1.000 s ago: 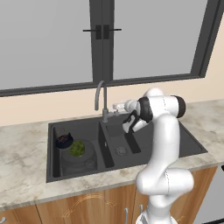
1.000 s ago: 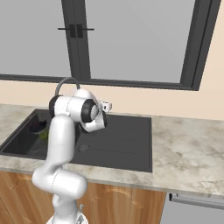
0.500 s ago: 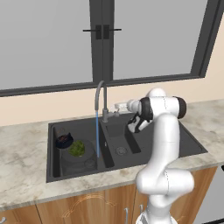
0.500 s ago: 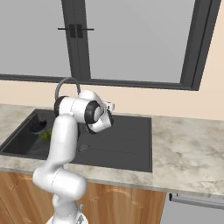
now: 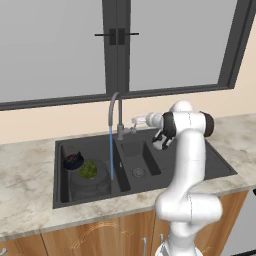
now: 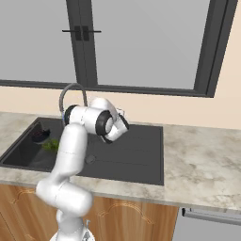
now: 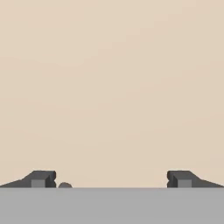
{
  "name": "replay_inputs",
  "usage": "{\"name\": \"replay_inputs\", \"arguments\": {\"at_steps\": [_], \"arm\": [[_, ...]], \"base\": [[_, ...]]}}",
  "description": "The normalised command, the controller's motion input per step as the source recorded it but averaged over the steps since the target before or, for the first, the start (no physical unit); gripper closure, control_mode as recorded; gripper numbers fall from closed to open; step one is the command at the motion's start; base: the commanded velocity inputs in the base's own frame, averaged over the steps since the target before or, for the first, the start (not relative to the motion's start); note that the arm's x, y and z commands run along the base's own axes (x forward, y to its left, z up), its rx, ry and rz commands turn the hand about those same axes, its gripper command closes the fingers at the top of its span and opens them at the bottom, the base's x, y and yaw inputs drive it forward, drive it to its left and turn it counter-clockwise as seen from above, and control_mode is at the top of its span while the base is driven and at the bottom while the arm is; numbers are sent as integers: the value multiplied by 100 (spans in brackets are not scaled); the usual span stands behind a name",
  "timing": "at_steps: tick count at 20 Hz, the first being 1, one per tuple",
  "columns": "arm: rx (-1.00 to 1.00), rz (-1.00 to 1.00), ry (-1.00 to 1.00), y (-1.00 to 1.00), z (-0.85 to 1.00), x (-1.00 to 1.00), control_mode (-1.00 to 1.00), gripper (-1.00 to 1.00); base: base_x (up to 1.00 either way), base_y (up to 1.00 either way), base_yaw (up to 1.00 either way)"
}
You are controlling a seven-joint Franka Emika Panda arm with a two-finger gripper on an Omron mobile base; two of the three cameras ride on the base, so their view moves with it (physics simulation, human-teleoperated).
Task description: Pick the teapot and jar and place them in the sink. Then turn on the water.
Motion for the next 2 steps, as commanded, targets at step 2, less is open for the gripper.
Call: {"name": "replay_inputs", "arguments": {"at_steps": [2], "arm": [[3, 11, 0, -53, 0, 13, -100, -100]], "base": [[0, 0, 0]]}}
